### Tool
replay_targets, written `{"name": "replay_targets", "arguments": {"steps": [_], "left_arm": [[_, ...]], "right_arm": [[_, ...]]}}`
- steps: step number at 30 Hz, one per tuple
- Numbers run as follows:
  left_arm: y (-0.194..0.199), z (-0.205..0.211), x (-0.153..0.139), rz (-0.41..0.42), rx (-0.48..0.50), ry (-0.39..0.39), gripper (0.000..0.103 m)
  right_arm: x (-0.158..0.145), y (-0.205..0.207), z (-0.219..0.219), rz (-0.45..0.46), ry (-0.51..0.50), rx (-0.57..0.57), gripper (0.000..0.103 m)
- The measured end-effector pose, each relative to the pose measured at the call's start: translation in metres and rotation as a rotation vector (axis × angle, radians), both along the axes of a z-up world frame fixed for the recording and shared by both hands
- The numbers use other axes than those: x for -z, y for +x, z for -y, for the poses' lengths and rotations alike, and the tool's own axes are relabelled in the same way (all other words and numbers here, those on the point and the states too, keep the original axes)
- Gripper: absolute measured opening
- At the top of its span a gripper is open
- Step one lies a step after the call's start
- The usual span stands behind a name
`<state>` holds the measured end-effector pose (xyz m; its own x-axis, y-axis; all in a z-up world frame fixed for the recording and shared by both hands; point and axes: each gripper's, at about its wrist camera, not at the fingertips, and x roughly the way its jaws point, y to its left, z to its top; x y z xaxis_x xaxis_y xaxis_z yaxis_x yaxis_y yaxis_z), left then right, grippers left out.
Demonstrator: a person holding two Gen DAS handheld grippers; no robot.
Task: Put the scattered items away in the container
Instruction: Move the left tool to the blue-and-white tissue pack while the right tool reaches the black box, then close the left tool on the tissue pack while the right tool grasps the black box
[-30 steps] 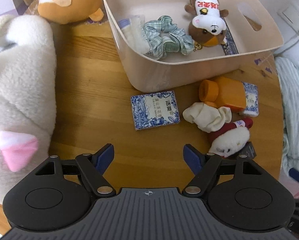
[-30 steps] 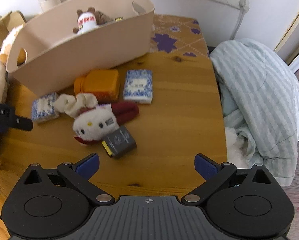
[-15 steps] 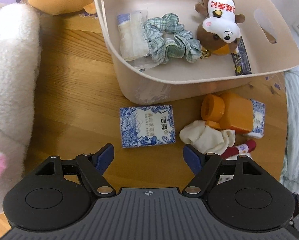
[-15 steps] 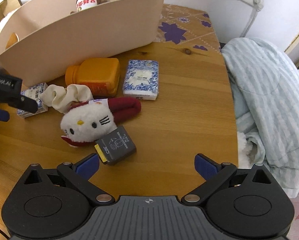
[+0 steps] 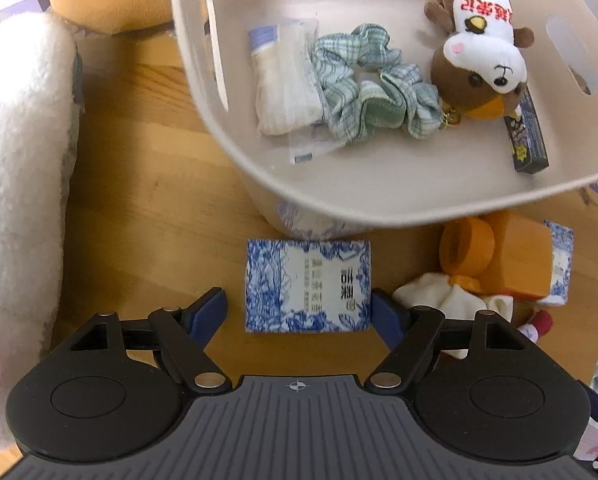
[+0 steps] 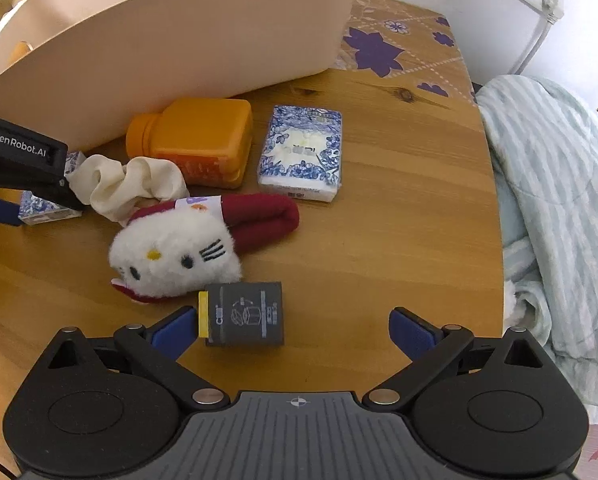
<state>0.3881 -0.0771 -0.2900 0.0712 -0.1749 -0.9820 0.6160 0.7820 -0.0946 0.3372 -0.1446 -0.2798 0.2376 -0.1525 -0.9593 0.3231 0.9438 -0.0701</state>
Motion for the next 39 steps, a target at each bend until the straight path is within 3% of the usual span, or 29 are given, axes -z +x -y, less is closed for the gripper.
{"name": "replay_targets", "arguments": {"steps": [4, 6, 9, 13, 17, 19, 21, 23, 39], "left_arm": [[-0.001, 0.005, 0.001, 0.023, 0.012, 0.018, 0.079], [-0.004, 0.007, 0.001, 0.032, 0.087, 0.024, 0.079], [-0.008, 0.006, 0.0, 0.044, 0.097, 0.025, 0.077], [-0.013, 0.004, -0.002, 0.075, 0.123, 0.018, 0.065], [-0.014, 0.003, -0.003, 0.073, 0.144, 0.011, 0.064], [-0.014, 0.001, -0.003, 0.068, 0.139, 0.011, 0.064], [-0.015, -0.001, -0.003, 0.065, 0.14, 0.01, 0.064], [-0.016, -0.003, -0.003, 0.062, 0.143, 0.01, 0.064], [-0.024, -0.027, -0.021, 0.064, 0.114, -0.012, 0.064]], "right_arm": [[0.002, 0.004, 0.002, 0.004, -0.004, 0.02, 0.102], [0.004, 0.006, 0.002, 0.005, -0.001, 0.018, 0.099], [0.007, 0.007, 0.002, -0.007, 0.008, 0.021, 0.093], [0.01, 0.006, 0.003, -0.016, 0.015, 0.039, 0.085], [0.01, 0.005, 0.005, 0.006, 0.028, 0.069, 0.08], [0.007, 0.006, 0.004, 0.019, 0.026, 0.072, 0.072], [0.005, 0.006, 0.002, 0.028, 0.027, 0.066, 0.054], [0.003, 0.007, 0.001, 0.032, 0.031, 0.068, 0.043], [-0.003, -0.014, 0.005, 0.061, 0.103, 0.243, 0.042]]}}
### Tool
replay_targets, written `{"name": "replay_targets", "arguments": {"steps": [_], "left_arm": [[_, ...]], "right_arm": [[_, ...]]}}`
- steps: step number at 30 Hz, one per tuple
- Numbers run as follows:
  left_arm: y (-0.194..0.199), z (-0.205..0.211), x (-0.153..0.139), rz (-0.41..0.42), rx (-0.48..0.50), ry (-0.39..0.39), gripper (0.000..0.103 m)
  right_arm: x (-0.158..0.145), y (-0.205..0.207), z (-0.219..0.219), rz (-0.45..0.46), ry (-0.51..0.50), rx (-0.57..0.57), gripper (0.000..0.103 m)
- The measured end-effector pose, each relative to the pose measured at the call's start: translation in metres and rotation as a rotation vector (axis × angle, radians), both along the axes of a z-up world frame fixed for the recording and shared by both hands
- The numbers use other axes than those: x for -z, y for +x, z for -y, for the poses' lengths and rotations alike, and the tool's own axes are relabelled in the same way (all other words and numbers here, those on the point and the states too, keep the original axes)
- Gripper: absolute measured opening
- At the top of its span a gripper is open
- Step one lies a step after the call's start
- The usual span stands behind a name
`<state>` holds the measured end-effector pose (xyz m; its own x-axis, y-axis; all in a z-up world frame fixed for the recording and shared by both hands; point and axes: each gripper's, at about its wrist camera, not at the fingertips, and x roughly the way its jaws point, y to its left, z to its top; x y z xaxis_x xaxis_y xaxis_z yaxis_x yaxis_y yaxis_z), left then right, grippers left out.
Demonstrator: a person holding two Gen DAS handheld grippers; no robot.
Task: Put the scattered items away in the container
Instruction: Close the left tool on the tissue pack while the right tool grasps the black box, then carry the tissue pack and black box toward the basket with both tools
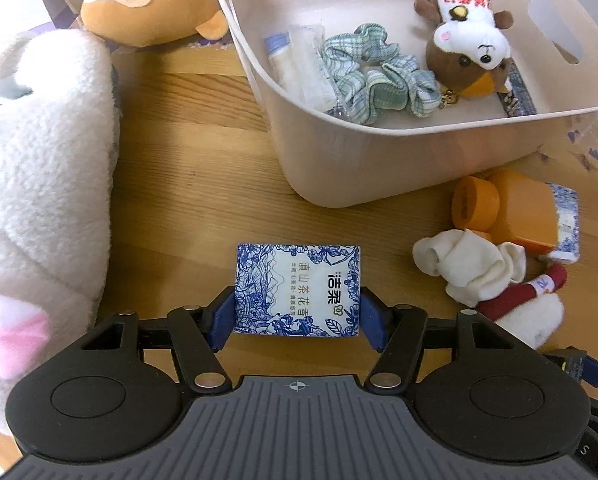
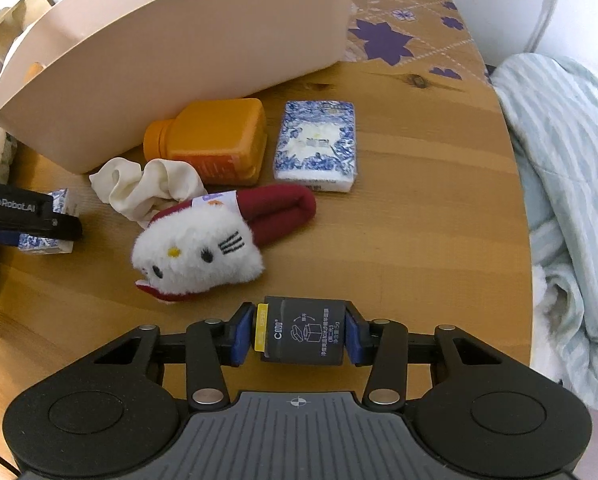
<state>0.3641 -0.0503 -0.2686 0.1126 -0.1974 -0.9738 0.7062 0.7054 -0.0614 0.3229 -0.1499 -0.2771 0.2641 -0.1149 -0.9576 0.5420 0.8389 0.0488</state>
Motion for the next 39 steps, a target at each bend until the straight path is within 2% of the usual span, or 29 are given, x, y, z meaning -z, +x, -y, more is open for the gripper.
{"name": "replay_targets", "arguments": {"steps": [9, 11, 16, 21, 32, 39], "left_arm": [[-0.008, -0.017, -0.035, -0.018, -0.001, -0.036, 0.064], [-0.002, -0.016, -0.027, -0.023, -0.005, -0.057, 0.064], [-0.007, -0.021, -0.059, 0.033, 0.014, -0.11, 0.064], [-0.005, -0.022, -0.088, 0.046, 0.01, -0.16, 0.064], [0.009, -0.013, -0.134, 0.074, -0.033, -0.242, 0.064], [0.038, 0.007, -0.151, 0.108, -0.076, -0.279, 0.064]], "right_arm": [[-0.035, -0.011, -0.003, 0.057, -0.006, 0.067, 0.042], [-0.047, -0.012, -0.003, 0.074, -0.01, 0.066, 0.042], [-0.077, -0.013, 0.001, 0.123, 0.005, 0.102, 0.042], [-0.107, -0.009, 0.0, 0.162, -0.022, 0.111, 0.042], [-0.166, 0.016, 0.014, 0.253, -0.153, 0.109, 0.042], [-0.183, 0.047, 0.027, 0.283, -0.218, 0.095, 0.042]]}}
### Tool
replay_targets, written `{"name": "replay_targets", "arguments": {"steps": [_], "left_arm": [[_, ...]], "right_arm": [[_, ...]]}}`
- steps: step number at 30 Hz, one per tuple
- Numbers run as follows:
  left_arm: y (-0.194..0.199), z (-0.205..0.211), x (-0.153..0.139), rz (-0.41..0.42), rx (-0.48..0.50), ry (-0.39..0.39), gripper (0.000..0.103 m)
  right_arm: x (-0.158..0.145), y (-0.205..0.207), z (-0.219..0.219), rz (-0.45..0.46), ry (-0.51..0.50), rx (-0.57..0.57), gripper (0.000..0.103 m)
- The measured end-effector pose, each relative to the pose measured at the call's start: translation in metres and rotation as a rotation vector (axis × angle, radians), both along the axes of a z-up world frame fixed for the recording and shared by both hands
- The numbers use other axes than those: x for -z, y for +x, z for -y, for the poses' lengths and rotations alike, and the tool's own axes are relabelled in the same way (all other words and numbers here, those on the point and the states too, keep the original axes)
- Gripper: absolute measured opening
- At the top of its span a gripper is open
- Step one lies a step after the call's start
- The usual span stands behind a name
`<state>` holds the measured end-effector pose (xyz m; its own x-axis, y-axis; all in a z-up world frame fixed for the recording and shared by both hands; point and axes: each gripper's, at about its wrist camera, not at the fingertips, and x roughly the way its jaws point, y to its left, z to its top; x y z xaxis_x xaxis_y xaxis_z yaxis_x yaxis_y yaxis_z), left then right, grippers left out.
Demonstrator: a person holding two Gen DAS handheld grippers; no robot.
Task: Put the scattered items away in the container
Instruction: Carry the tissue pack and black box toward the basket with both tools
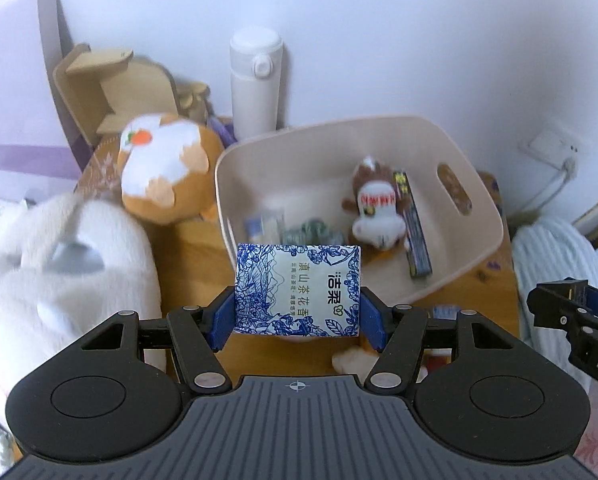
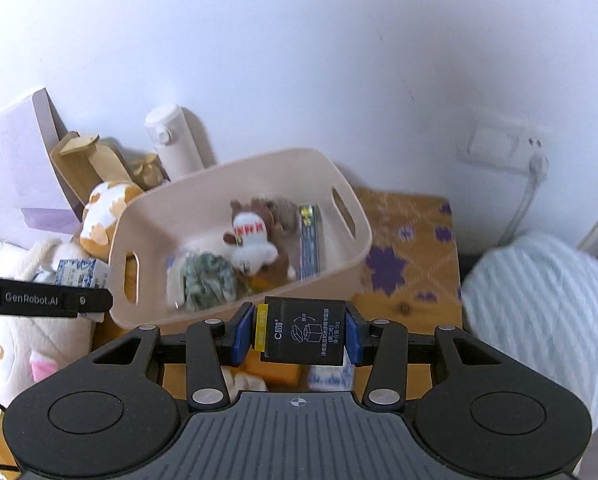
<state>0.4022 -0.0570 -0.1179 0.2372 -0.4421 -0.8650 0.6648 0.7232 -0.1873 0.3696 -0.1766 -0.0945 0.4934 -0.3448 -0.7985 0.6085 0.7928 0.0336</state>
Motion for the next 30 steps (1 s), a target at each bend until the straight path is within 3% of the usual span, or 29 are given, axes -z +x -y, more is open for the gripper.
{"name": "replay_targets", "arguments": {"steps": [6, 14, 30], "left_arm": [[0.022, 0.024, 0.003, 0.021, -0.015, -0.003, 0.064], [0.036, 0.06, 0.032, 0.034, -0.003, 0.057, 0.064], [0.049, 0.097, 0.091, 0.031, 0.036, 0.183, 0.064]], "right_arm": [[-0.001, 0.033, 0.015, -0.001, -0.066, -0.017, 0.042], [0.007, 0.078, 0.037, -0.01, -0.069, -0.029, 0.042], [0.079, 0.112, 0.081, -0.148, 0.029, 0.092, 0.042]]}}
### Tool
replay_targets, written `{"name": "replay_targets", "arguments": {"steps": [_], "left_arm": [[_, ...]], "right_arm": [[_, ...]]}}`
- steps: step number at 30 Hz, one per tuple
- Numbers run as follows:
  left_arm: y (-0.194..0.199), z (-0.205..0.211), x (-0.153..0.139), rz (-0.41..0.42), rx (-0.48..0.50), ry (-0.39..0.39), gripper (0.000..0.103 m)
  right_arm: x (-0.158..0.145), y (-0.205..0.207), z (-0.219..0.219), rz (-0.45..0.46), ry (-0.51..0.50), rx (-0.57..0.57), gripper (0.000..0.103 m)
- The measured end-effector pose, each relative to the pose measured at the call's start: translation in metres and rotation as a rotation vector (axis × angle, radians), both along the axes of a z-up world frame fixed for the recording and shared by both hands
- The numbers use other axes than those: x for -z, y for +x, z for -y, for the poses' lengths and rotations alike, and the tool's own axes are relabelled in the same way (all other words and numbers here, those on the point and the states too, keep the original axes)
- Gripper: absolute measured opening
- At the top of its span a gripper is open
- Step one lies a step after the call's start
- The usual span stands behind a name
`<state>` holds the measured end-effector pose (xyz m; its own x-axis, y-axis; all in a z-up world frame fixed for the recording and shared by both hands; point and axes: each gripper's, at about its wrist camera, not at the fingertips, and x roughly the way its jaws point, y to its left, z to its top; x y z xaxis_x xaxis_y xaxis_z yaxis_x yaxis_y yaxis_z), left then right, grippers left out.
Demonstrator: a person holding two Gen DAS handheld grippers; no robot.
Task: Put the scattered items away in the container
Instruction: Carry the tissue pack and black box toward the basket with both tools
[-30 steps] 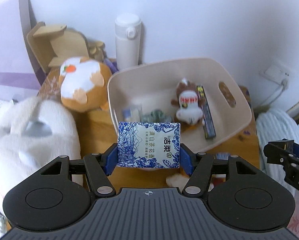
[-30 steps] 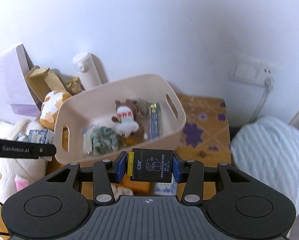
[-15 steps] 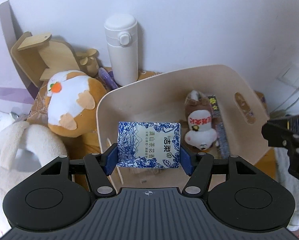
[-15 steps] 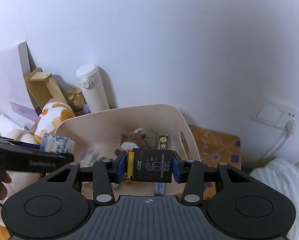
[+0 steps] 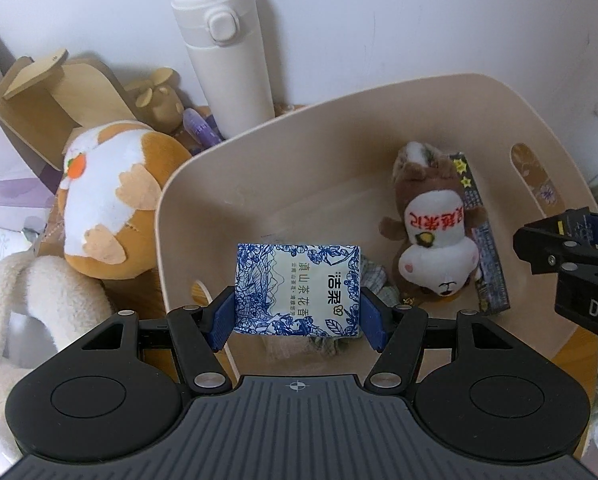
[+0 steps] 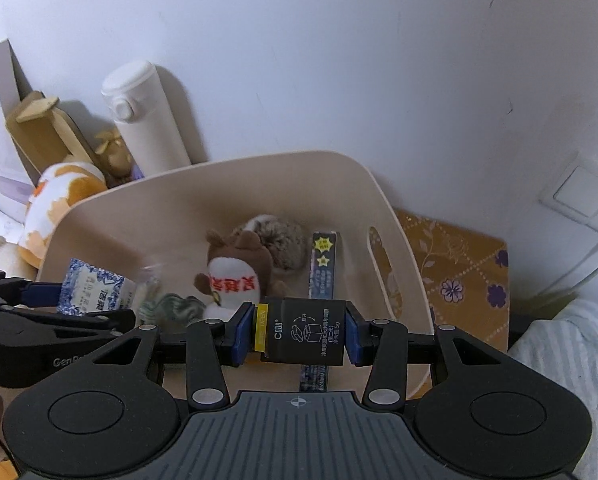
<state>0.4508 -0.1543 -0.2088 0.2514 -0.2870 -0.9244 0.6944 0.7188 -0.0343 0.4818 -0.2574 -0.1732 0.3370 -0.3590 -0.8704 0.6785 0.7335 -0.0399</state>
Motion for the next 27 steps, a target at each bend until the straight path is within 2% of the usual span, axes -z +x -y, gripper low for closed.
{"name": "replay_targets", "arguments": {"steps": [16, 17, 19, 21, 27], "left_arm": [[-0.011, 0.003, 0.021, -0.011, 0.04, 0.056, 0.065], [-0.011, 0.002, 0.02, -0.012, 0.043, 0.056, 0.065], [-0.012, 0.002, 0.018, -0.006, 0.053, 0.057, 0.066], [-0.014, 0.002, 0.015, 0.011, 0.06, 0.053, 0.07], [-0.017, -0.003, -0.001, 0.04, 0.058, 0.015, 0.078]], "right_arm": [[0.034, 0.0, 0.008, -0.074, 0.027, 0.066, 0.043], [0.034, 0.0, 0.009, -0.078, 0.025, 0.071, 0.052], [0.032, -0.002, 0.008, -0.071, 0.011, 0.089, 0.055], [0.027, -0.004, 0.006, -0.059, -0.006, 0.089, 0.062], [0.011, -0.007, 0.0, -0.039, -0.046, 0.113, 0.069]]}}
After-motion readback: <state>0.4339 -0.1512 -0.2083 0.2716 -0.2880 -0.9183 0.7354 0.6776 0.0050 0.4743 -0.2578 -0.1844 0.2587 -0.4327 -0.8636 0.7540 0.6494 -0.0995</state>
